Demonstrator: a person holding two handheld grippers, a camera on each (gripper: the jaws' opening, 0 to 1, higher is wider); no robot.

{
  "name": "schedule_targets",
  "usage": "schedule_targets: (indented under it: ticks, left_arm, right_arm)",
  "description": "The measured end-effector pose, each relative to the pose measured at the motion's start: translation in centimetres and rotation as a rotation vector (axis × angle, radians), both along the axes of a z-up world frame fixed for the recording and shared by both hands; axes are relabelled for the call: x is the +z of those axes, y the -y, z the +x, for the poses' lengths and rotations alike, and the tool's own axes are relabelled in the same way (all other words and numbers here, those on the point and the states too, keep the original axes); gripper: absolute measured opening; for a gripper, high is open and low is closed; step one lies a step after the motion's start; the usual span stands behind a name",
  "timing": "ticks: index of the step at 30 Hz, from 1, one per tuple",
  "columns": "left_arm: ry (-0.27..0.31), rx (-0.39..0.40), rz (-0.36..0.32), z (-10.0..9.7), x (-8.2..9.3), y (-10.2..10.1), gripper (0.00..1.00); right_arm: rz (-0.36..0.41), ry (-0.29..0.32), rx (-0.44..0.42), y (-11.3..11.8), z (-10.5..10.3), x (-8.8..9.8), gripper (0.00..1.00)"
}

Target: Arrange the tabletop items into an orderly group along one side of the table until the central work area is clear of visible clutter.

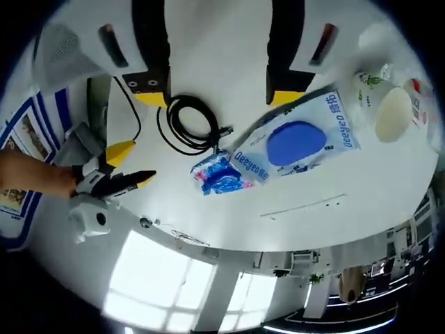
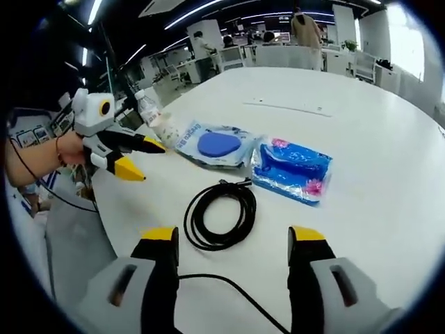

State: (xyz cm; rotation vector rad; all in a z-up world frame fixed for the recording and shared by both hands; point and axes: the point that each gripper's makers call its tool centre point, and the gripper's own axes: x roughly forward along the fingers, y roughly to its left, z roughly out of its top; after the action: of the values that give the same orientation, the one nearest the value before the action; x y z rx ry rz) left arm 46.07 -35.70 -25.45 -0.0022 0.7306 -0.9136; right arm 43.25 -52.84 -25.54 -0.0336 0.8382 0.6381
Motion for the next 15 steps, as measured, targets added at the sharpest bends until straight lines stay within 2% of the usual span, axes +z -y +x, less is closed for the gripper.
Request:
schedule_targets:
  ticks: [2,15]
  left_arm:
    - [0.018,0.003,-0.006,-0.2,0.6,-0.5,0.59]
    - [0.046,0.047,-0.01,-2.4,2.8,-4.2,0.67]
  right_arm:
    - [-0.001,0.008,0.004,0.0,-0.3,0.4,0.64]
    - [-0.004,0.044,0.027,-0.3,-2.0,2.6,0.69]
